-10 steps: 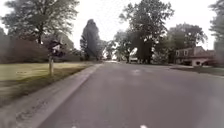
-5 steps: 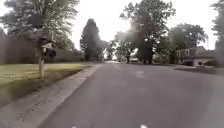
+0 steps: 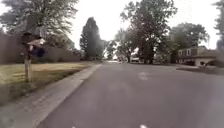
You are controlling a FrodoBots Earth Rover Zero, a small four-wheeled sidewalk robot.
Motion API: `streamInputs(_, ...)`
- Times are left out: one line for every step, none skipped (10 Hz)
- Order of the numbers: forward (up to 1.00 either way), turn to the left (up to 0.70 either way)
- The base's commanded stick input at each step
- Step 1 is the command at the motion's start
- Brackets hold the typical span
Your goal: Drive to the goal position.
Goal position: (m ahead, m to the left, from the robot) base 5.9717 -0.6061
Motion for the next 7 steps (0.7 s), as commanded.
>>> streamInputs(1.0,0.19)
streamInputs(1.0,0.38)
streamInputs(1.0,0.27)
streamInputs(1.0,0.11)
streamInputs(1.0,0.01)
streamInputs(1.0,0.0)
streamInputs(1.0,0.0)
